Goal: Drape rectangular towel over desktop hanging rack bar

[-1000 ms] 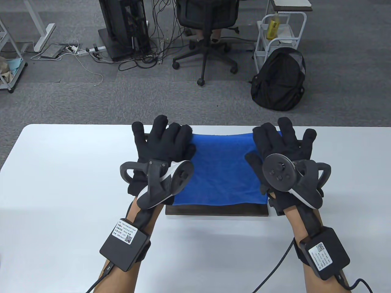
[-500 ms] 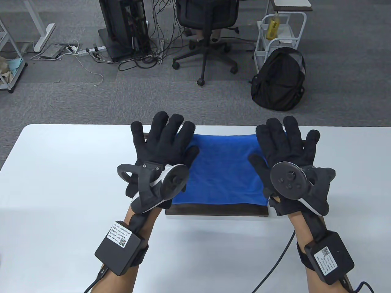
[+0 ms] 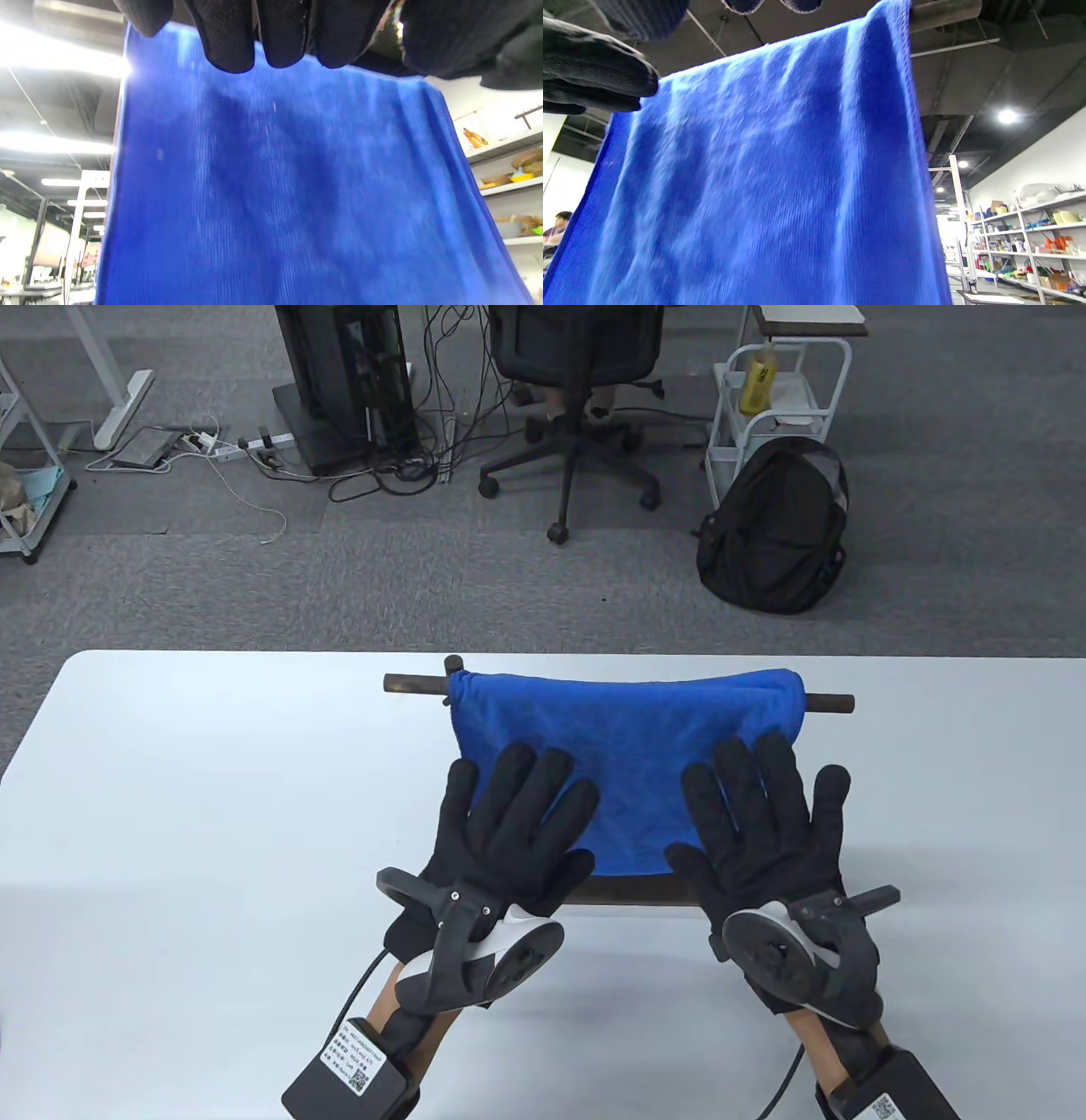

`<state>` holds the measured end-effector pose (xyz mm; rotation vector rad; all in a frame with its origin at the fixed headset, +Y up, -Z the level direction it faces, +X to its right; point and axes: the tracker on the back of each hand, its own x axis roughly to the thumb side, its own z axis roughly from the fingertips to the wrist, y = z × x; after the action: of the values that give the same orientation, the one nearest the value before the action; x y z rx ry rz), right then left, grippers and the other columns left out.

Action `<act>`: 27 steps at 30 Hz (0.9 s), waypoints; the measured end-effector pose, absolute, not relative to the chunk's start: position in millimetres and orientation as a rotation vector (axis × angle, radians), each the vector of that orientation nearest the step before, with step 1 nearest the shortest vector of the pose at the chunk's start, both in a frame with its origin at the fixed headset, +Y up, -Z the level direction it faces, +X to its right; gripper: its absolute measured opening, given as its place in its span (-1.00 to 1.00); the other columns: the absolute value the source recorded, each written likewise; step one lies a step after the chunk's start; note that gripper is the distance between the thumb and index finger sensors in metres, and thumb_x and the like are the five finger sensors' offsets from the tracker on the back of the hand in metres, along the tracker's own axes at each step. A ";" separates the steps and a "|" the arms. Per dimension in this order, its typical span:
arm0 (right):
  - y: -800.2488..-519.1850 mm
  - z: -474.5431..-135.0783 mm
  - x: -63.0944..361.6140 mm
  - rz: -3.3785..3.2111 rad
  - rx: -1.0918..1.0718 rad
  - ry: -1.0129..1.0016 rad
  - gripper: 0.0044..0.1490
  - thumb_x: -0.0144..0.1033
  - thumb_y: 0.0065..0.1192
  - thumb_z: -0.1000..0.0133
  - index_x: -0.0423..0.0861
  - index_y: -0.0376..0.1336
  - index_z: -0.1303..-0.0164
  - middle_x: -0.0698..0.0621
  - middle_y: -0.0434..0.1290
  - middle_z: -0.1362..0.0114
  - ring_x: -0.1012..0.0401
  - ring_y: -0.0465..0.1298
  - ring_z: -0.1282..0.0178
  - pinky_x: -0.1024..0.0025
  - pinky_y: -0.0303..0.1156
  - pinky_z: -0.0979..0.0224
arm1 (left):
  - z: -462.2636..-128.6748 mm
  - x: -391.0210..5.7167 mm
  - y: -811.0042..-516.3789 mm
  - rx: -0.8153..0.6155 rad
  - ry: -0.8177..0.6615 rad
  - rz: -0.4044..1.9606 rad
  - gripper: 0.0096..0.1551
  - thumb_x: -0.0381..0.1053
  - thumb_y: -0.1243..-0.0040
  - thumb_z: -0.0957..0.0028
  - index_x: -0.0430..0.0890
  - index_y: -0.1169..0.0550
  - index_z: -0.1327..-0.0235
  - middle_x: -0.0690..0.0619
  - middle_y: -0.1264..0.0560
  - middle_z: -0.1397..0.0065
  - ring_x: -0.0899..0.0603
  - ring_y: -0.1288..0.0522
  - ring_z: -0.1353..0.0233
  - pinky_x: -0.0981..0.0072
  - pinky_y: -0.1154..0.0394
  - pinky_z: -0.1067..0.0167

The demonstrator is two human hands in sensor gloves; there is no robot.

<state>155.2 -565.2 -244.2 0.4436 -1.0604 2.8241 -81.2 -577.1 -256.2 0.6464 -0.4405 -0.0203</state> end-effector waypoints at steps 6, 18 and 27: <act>-620.0 -251.7 151.3 2.868 0.480 -0.938 -0.02 0.25 0.15 -0.01 0.20 -0.15 -0.56 0.10 -0.15 -0.80 -0.04 -0.07 -0.79 -0.31 -0.11 -0.58 | -266.6 -82.2 -626.1 0.547 -0.442 0.031 -0.23 0.44 -0.06 0.05 0.33 -0.31 -0.50 0.18 -0.21 -0.75 -0.21 -0.31 -0.73 -0.25 -0.22 -0.55; -666.5 -248.9 146.3 2.992 0.522 -0.696 0.00 0.28 0.12 0.01 0.16 -0.15 -0.56 0.09 -0.11 -0.79 -0.04 -0.07 -0.78 -0.30 -0.08 -0.57 | -254.4 -76.1 -650.4 0.517 -0.476 -0.102 -0.21 0.45 -0.06 0.07 0.30 -0.31 -0.51 0.16 -0.24 -0.74 -0.23 -0.30 -0.72 -0.27 -0.21 -0.53; -696.4 -259.0 138.1 3.135 0.488 -0.274 0.11 0.36 0.01 0.02 0.15 -0.37 -0.54 0.06 -0.29 -0.79 -0.09 -0.25 -0.77 -0.34 -0.15 -0.56 | -266.8 -62.9 -688.1 0.168 -0.477 -0.057 -0.04 0.49 0.04 0.06 0.21 -0.05 -0.60 0.02 -0.01 -0.78 -0.34 -0.09 -0.74 -0.36 -0.11 -0.50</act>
<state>138.1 -696.4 -259.0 0.4876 -0.2740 3.1347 -62.9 -688.1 -266.8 0.1677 -0.4766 -0.0569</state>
